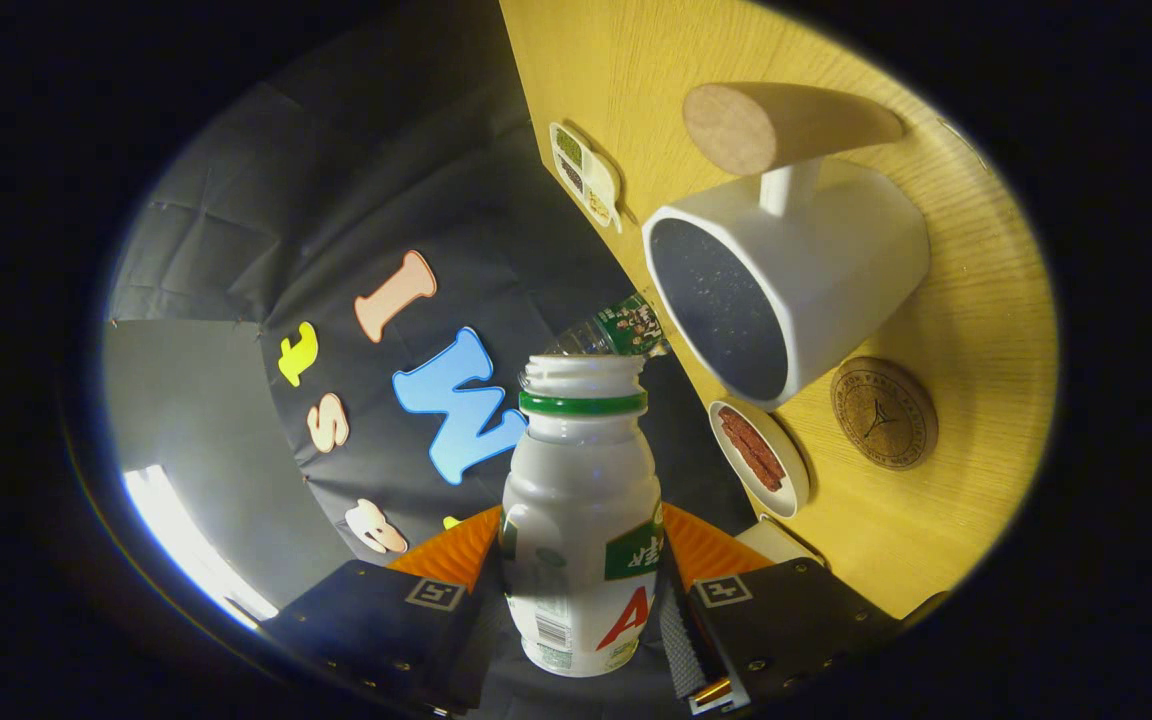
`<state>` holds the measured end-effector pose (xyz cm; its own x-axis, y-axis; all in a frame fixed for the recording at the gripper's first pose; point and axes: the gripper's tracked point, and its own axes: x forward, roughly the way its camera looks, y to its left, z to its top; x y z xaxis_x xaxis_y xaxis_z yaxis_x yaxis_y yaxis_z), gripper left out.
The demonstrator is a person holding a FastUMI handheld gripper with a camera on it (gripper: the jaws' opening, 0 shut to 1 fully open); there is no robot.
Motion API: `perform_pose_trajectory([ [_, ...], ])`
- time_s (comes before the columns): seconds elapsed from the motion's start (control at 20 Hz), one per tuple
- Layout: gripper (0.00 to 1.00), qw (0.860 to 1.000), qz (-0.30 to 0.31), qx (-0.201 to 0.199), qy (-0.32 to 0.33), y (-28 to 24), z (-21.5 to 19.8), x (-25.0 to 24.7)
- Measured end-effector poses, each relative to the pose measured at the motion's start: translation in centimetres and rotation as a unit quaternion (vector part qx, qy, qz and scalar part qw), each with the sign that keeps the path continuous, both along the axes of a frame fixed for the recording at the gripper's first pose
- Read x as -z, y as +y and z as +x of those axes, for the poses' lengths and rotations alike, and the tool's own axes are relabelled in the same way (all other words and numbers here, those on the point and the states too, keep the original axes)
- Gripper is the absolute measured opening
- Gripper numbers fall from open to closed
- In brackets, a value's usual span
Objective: Take the bottle from table, then pour the juice into the cup, finally place the bottle on the coaster
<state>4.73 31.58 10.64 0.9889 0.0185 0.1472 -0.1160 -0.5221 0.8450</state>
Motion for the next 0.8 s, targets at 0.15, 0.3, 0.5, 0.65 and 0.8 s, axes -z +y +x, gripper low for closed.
perform_pose_trajectory([
  [0.15, 0.68, 1.0, -0.003, -0.001, -0.002, -0.02, 0.06, -0.06],
  [0.3, 0.68, 1.0, -0.004, 0.003, 0.0, -0.15, -0.04, 0.13],
  [0.5, 0.68, 1.0, -0.004, 0.001, -0.003, 0.06, 0.04, 0.03],
  [0.65, 0.68, 1.0, -0.008, 0.0, -0.004, 0.21, -0.05, -0.04],
  [0.8, 0.68, 1.0, -0.009, 0.004, -0.004, -0.16, 0.07, 0.14],
])
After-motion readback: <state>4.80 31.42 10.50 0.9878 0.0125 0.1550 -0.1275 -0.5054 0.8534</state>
